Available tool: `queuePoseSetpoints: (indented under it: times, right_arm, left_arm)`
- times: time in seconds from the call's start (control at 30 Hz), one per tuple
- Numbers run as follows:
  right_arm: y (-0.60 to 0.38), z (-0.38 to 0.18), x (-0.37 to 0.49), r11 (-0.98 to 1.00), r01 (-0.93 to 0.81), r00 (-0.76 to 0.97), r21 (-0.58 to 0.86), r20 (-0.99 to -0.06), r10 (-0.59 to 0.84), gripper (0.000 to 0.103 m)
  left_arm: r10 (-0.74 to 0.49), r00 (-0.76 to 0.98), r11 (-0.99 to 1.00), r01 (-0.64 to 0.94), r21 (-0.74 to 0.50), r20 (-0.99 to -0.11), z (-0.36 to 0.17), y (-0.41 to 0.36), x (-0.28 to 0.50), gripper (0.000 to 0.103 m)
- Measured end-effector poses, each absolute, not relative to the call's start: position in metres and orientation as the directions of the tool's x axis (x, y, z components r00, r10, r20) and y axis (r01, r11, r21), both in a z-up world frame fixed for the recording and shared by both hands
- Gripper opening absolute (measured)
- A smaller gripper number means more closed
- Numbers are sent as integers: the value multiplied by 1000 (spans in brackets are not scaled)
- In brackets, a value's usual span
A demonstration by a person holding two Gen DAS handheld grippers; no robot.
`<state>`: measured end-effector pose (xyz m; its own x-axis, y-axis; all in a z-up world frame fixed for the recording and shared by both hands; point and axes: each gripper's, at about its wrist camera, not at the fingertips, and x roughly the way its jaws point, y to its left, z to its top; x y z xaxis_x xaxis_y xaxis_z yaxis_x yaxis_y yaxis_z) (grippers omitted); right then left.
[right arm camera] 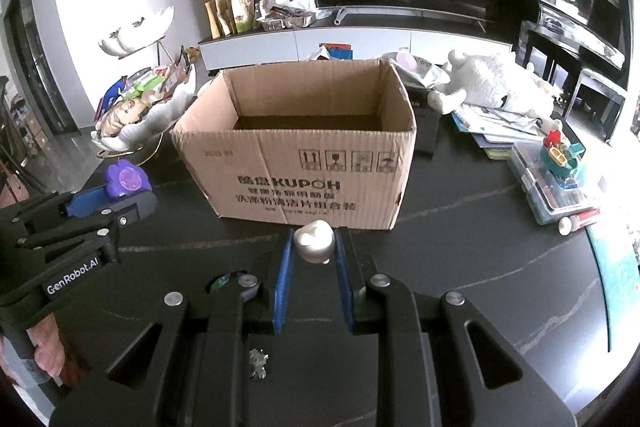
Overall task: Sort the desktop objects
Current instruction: 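Lift the purple toy with the left tool and the white figurine with the right tool toward the box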
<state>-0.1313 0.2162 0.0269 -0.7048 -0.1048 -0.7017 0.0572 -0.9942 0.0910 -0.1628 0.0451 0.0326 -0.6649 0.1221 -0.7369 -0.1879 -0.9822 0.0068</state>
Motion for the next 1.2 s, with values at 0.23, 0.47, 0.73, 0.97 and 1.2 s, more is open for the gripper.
queuePoseSetpoints:
  times: [0.23,0.47,0.73,0.97,1.2]
  right_arm:
    - [216,32,-143,-994,62,-708,88,-698,-106,18]
    - [216,38,-155,-994,67,-713,88,-693,-110,18]
    - [214,48,-167,-994,78,-725,77,-680,-110,18]
    - [215,53,-181,-993,80,-729,81,-675,-114,18]
    - [215,53,-195,-993,81,-726,80,-679,-114,18]
  left_arm:
    - [132,-665,-981,-193,-1,-735,38,48,-175,35]
    - [133,-665,-980,-197,1,-735,42,52,-187,36]
    - [137,-675,-980,-199,0,-725,52,55,-202,36]
    - [142,-679,-979,-206,1,-720,57,60,-212,36]
    - [136,-677,-979,-206,8,-723,57,64,-225,36]
